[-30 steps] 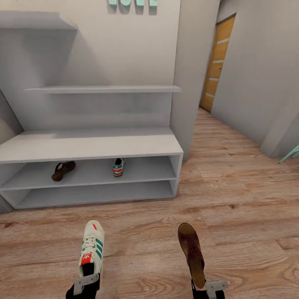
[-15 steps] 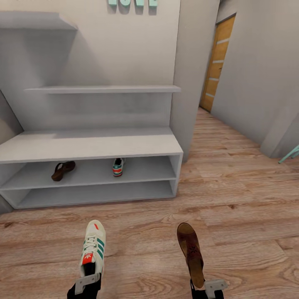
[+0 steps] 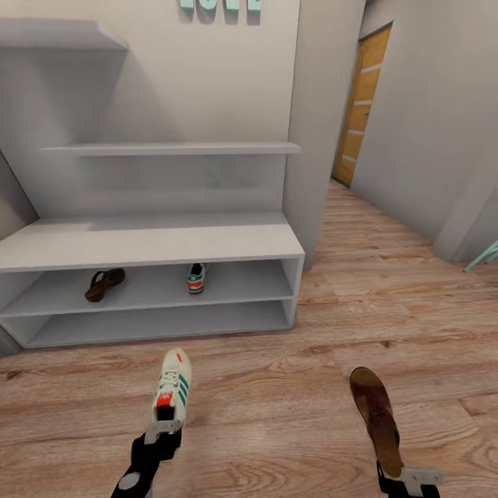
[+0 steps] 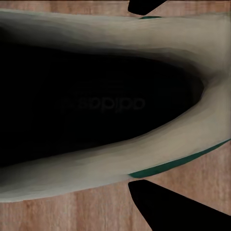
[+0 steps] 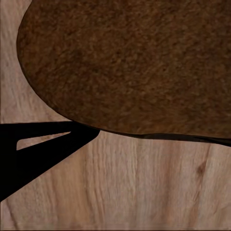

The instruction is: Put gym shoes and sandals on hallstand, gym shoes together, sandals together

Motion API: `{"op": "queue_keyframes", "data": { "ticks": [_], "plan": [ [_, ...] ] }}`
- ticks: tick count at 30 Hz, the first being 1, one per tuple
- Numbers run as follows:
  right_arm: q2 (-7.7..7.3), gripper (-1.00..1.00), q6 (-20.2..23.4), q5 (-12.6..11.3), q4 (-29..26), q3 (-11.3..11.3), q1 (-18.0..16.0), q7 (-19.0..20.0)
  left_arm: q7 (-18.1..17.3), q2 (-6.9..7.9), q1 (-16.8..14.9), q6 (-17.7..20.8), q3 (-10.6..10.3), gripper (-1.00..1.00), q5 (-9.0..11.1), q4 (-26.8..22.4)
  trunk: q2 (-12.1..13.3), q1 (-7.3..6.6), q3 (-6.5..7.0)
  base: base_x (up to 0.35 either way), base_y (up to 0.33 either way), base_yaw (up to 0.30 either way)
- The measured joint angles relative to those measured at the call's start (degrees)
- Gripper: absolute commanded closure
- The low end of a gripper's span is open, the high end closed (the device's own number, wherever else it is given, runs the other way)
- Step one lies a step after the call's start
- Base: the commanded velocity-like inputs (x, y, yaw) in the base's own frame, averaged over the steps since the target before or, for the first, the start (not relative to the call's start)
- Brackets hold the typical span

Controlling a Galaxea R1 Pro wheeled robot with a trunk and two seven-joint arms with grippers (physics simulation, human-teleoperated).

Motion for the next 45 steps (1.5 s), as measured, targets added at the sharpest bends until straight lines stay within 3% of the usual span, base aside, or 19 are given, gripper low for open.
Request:
{"op": "queue_keyframes", "data": {
  "ticks": [4, 6, 10, 16, 20, 22, 23, 25, 26, 28, 29, 31, 45],
  "plan": [
    [-1.93, 1.0, 0.2, -0.2, 0.0, -5.9, 0.0, -0.2, 0.0, -0.85, -4.7, 6.6, 0.0, 1.0, -1.9, 0.1, 0.0, 0.0, 0.0, 0.0, 0.0, 0.0],
    [-2.87, 1.0, 0.2, -0.2, -0.1, -7.6, 0.0, 0.0, 0.0, -1.04, -6.5, 8.8, 0.0, 1.0, -2.3, 0.0, 0.0, 0.0, 0.0, 0.0, 0.0, 0.0],
    [-6.13, 1.0, 0.5, -1.3, -0.9, -12.9, 0.0, 0.1, -0.7, -2.09, -12.2, 15.8, -0.2, 1.0, -2.7, 0.2, 0.0, 0.0, 0.01, 0.0, 0.0, 0.0],
    [-7.89, 1.0, 4.5, -3.8, -3.3, -17.0, 0.0, 1.6, -2.4, -2.84, -18.6, 23.5, -1.9, 1.0, -2.8, 0.2, 0.0, 0.0, 0.0, 0.0, 0.0, 0.0],
    [-9.21, 1.0, 10.6, -6.1, -4.3, -18.2, 0.0, 7.4, -2.5, -3.04, -22.9, 27.6, -2.7, 1.0, -2.8, 0.5, 0.0, 0.0, 0.0, 0.0, 0.0, 0.0],
    [-10.46, 1.0, 14.6, -8.7, -4.6, -18.9, 0.0, 10.0, -2.5, -3.13, -24.8, 29.2, -2.8, 1.0, -2.8, 0.5, 0.0, 0.0, 0.0, 0.0, 0.0, 0.0],
    [-12.29, 1.0, 16.9, -12.7, -4.6, -19.1, 0.0, 11.1, -2.4, -3.16, -26.2, 29.9, -2.9, 1.0, -2.8, 0.6, 0.0, 0.0, 0.01, 0.0, 0.0, 0.0],
    [-14.45, 1.0, 18.0, -17.9, -4.6, -20.0, 0.0, 11.5, -2.4, -3.13, -27.0, 30.3, -3.0, 1.0, -2.8, 0.8, 0.0, 0.0, 0.0, 0.0, 0.0, 0.0],
    [-16.51, 1.0, 18.5, -23.7, -4.3, -21.8, 0.0, 11.8, -2.4, -3.02, -27.4, 30.5, -3.0, 1.0, -2.9, 0.7, 0.0, 0.0, 0.0, 0.0, 0.0, 0.0],
    [-18.88, 1.0, 18.6, -25.7, -4.1, -22.7, 0.0, 12.0, -2.5, -2.88, -27.6, 30.5, -3.0, 1.0, -2.9, 0.5, 0.0, 0.0, 0.0, 0.0, 0.0, 0.0],
    [-20.81, 1.0, 18.6, -26.8, -3.3, -23.4, 0.0, 12.1, -2.6, -2.93, -28.4, 31.9, -3.0, 1.0, -2.8, 0.5, 0.0, 0.0, 0.0, 0.0, 0.0, 0.0],
    [-21.08, 1.0, 18.6, -27.0, -3.0, -22.9, 0.0, 12.0, -2.8, -3.08, -28.2, 33.6, -3.0, 1.0, -2.7, 0.3, 0.0, 0.0, 0.0, 0.0, 0.0, 0.0],
    [-20.74, 1.0, 18.4, -26.9, -2.8, -23.0, 0.0, 11.7, -3.0, -4.99, -28.2, 34.4, -3.3, 1.0, -2.5, 0.2, -0.4, 0.22, -0.31, 0.0, 0.0, 0.0]
  ]
}}
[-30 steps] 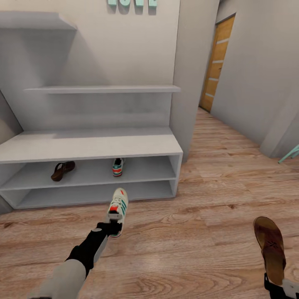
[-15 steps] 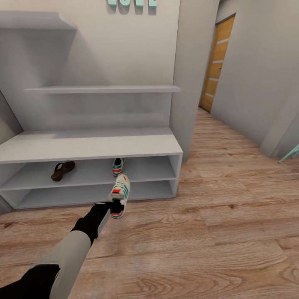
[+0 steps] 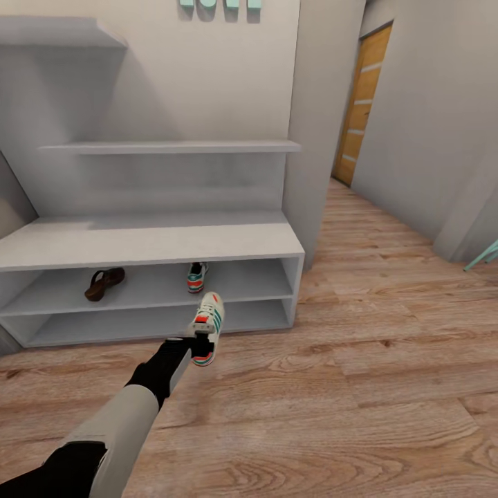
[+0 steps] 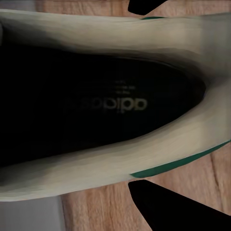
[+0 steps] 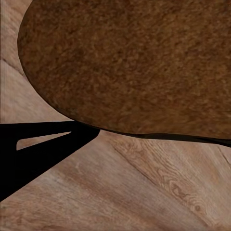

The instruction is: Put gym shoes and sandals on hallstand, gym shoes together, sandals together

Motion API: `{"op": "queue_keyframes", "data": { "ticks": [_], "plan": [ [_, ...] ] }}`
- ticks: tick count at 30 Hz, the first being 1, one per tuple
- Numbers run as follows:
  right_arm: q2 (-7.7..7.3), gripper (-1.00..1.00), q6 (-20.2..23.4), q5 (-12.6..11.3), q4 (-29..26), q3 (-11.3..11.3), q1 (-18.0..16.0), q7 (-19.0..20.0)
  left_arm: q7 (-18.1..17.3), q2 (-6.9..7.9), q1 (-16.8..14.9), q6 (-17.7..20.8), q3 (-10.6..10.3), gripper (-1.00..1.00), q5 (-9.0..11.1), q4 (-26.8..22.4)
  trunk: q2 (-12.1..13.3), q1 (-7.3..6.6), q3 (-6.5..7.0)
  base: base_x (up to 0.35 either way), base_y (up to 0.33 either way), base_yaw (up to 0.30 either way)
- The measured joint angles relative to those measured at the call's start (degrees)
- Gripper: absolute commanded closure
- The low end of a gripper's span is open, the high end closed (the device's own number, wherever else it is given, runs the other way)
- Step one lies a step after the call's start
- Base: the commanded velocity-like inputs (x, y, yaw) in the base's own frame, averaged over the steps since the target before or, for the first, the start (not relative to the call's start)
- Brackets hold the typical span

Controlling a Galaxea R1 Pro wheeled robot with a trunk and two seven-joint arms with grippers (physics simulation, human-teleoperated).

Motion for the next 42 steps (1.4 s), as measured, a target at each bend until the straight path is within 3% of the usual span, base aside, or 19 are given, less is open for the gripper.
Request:
{"op": "queue_keyframes", "data": {
  "ticks": [17, 36, 42],
  "plan": [
    [0.06, 1.0, 0.1, 0.0, 0.0, 0.0, 0.0, 0.0, 0.5, -0.14, -0.3, -0.1, -0.6, 1.0, -0.4, 0.0, -6.8, 3.73, -4.52, 0.0, 0.0, 0.0],
    [0.13, 1.0, 0.0, 0.1, 0.3, 0.0, 0.0, -0.2, 2.2, -0.83, -0.7, -1.2, -0.7, 1.0, -0.5, -0.8, -7.1, 4.23, -10.22, 0.0, 0.0, 0.0],
    [0.39, 1.0, -0.1, 0.3, 2.0, 0.1, 0.0, -1.1, 3.3, -0.67, -0.1, -1.8, -0.7, 1.0, -0.5, -2.9, -7.1, 4.23, -10.25, 0.0, 0.0, 0.0]
  ]
}}
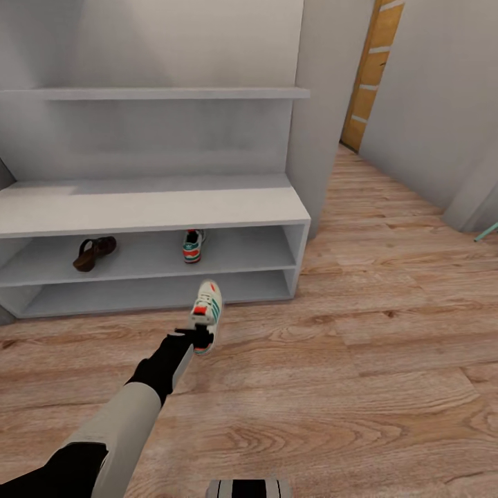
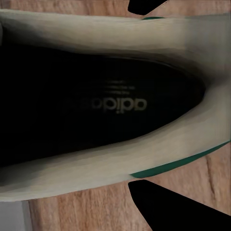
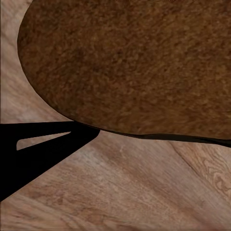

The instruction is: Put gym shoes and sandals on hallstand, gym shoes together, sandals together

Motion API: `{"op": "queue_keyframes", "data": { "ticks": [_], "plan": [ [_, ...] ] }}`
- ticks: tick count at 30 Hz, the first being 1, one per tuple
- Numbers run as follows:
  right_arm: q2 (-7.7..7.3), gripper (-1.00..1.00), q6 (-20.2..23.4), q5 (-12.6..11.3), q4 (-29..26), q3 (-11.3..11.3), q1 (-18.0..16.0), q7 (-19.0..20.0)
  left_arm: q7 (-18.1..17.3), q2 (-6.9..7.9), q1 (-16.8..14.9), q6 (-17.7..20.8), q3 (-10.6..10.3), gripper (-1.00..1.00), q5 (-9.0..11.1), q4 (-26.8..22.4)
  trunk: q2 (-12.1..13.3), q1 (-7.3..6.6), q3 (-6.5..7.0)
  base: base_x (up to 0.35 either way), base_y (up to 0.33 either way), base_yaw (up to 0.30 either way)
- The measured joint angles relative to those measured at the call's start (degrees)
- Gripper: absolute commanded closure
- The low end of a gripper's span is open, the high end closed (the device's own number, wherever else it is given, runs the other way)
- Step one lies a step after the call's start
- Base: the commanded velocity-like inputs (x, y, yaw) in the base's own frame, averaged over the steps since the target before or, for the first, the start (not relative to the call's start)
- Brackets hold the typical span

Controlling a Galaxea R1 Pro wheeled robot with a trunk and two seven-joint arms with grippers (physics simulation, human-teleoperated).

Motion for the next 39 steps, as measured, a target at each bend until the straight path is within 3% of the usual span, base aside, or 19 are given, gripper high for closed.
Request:
{"op": "queue_keyframes", "data": {
  "ticks": [4, 9, 39],
  "plan": [
    [0.02, 1.0, 0.0, 0.0, 0.0, 0.0, 0.0, 0.0, 0.4, -0.09, -0.2, -0.9, 0.0, 1.0, 0.1, -0.7, 0.0, 0.0, 0.0, 0.0, 0.0, 0.0],
    [1.24, 1.0, 0.0, 0.0, -0.1, 0.0, 0.0, 0.0, 0.0, -0.13, -0.6, -2.0, -0.1, 1.0, 0.0, -0.5, 0.0, 0.0, 0.0, 0.0, 0.0, 0.0],
    [1.48, 1.0, 0.0, 0.0, -0.1, 0.0, 0.0, 0.0, 0.0, -0.18, -0.7, -2.1, -0.1, 1.0, -0.1, -1.4, 0.0, 0.0, 2.2, 0.0, 0.0, 0.0]
  ]
}}
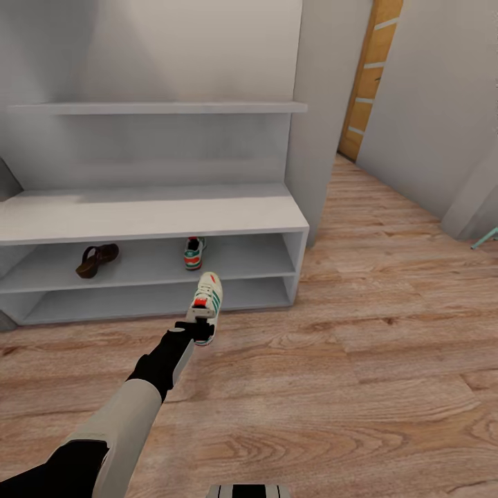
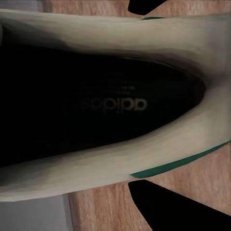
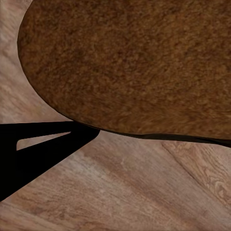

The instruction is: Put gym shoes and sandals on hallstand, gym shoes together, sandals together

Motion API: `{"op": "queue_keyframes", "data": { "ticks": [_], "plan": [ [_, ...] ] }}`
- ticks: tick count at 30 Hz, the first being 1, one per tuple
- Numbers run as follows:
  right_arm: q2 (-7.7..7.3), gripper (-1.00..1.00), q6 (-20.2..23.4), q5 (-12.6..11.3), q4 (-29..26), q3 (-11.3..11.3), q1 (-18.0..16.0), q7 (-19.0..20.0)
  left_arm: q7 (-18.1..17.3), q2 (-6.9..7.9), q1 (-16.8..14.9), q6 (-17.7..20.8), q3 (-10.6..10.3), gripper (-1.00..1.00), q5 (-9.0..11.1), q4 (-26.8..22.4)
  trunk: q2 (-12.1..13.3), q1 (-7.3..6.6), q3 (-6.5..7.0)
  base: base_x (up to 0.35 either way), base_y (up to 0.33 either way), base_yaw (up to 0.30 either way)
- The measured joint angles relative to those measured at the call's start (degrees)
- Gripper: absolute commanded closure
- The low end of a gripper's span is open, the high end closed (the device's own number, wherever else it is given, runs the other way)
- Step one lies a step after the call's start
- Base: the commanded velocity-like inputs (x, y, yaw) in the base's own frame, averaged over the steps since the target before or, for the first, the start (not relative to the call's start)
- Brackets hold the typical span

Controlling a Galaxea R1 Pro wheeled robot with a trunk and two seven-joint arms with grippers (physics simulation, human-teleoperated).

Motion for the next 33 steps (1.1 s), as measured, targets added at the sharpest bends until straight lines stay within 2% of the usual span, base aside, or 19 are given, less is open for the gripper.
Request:
{"op": "queue_keyframes", "data": {
  "ticks": [10, 22, 33],
  "plan": [
    [0.05, 1.0, 0.0, 0.0, 0.0, 0.0, 0.0, 0.0, 0.2, -0.12, -0.4, 0.9, 0.0, 1.0, -0.2, -5.2, 0.0, 0.0, 0.89, 0.0, 0.0, 0.0],
    [0.0, 1.0, 0.0, 0.0, 0.0, 0.0, 0.0, 0.0, 0.4, 0.0, 0.1, 0.9, -0.1, 1.0, -0.2, -5.5, 0.0, 0.0, 1.53, 0.005, 0.0, 0.0],
    [-0.03, 1.0, 0.0, 0.0, 0.0, 0.0, 0.0, 0.0, 0.3, 0.0, 0.1, 0.9, -0.2, 1.0, -0.2, -5.0, 0.0, -0.03, 1.55, 0.275, 0.0, 0.0]
  ]
}}
